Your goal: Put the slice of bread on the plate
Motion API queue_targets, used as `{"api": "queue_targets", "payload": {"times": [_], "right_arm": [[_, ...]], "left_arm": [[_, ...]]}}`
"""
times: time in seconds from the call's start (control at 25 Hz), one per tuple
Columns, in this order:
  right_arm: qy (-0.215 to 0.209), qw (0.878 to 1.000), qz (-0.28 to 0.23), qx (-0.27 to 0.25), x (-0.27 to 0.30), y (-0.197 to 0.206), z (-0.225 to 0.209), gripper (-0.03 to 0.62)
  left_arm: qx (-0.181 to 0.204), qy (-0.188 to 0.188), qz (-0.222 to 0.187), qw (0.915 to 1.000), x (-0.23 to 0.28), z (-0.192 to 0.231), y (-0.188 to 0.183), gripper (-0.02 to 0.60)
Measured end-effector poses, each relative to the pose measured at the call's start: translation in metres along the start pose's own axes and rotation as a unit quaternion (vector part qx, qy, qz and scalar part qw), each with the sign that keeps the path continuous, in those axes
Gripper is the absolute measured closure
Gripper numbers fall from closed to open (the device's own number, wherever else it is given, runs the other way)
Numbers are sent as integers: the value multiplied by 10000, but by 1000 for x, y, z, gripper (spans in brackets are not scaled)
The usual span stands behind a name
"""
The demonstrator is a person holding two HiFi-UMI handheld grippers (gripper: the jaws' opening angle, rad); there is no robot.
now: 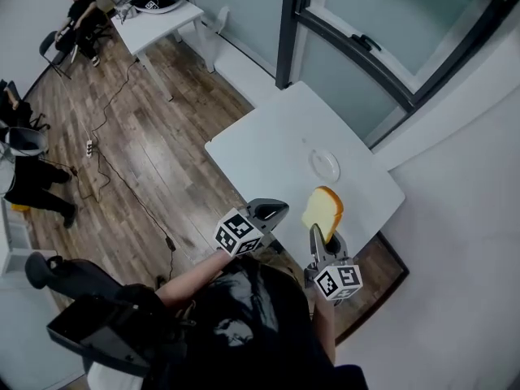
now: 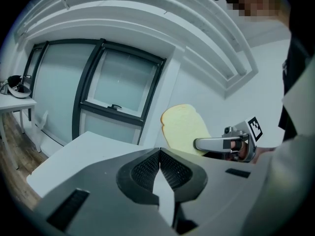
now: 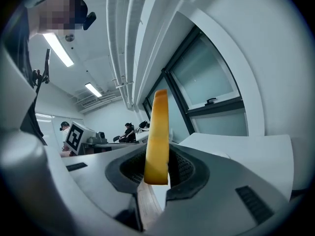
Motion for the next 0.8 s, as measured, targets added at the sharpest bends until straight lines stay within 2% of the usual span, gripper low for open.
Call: {"api": "queue_targets", "payload": {"times": [0.2,0.48,0.68,0.8], "right_arm": [[183,9991,287,-237,13,-11,-33,499],[625,9954,693,-227,47,-13,-75,499],[1100,9825,1322,-716,86,4,-113,499],[1376,9723,1723,-782,110,21,-145,499]], "left_arm": [[-72,-68,148,9998,29,21,-9,575],[-21,175,514,9985,76,57,-8,575],[-1,285,791,9965,102,87,-6,575],[-19,349,944,9949,116,104,1,575]]}}
Point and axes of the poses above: the fingertips, and each gripper's own axes: x forward along the fingers, z to its left, y out of its underside, the point moved 3 cm from there along -x, backward along the fingers, and after that the axes turned 12 degrees about z, right-handed, at the moved point
